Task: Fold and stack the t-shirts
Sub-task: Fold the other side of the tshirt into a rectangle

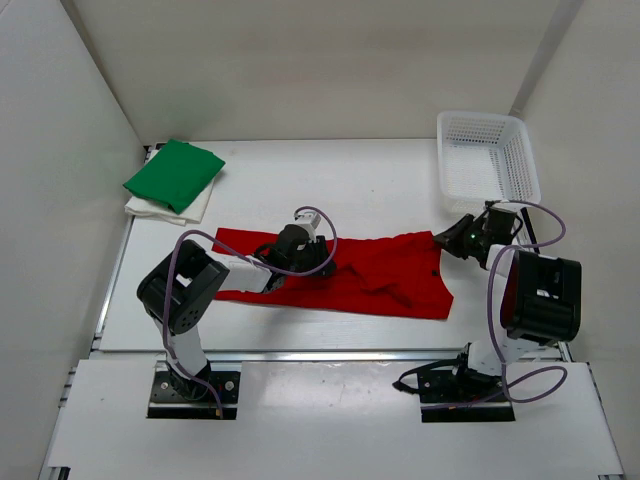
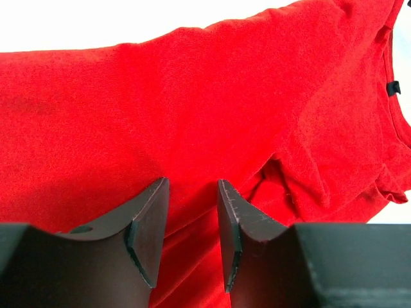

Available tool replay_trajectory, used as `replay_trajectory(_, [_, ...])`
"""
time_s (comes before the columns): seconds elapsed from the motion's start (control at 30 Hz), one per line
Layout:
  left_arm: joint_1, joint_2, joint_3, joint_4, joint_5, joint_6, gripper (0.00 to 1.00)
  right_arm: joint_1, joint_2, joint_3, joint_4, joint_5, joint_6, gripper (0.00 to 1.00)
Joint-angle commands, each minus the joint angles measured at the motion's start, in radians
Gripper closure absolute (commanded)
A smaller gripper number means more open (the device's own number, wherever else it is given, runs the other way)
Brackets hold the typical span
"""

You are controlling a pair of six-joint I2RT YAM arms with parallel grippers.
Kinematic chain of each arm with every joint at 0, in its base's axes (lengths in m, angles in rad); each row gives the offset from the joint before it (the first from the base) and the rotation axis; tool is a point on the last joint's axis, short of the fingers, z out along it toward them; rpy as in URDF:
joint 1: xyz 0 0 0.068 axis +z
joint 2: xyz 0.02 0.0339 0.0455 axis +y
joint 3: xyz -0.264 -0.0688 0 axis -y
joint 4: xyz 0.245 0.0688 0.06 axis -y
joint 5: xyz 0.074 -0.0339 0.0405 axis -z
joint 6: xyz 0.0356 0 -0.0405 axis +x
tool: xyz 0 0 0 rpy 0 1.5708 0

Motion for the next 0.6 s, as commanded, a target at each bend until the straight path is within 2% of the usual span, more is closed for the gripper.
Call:
replay_trajectory(0.0, [-0.004,-0.062,-0.025,-0.065,0.019,-0.003,0.52,0.111,-0.131,0.006,-0.074,0.171,-0.072,0.84])
replay_trajectory(0.07, [-0.007,-0.087,-0.028,-0.070,0.016,-0.006,0.52,0.200,-0.225,-0.034,-0.090,0.224,-0.091,0.79])
replay_trajectory(0.17, [-0.024,-0.125,-0.030,-0.070,0.013,-0.001,0.52,0.368,-0.322,-0.072,-0.148,0.328,-0.114,0.79])
replay_trajectory(0.33, [-0.023,-0.146,-0.021,-0.065,0.028,-0.004,0.52,0.441,-0.424,-0.158,-0.257,0.344,-0.138,0.83])
replay_trajectory(0.47, [-0.027,-0.130,-0.013,-0.053,0.038,-0.018,0.52,0.494,-0.422,-0.176,-0.332,0.353,-0.168,0.88])
replay_trajectory(0.57, [-0.027,-0.125,-0.010,-0.053,0.036,-0.017,0.52,0.582,-0.413,-0.170,-0.396,0.362,-0.175,0.95])
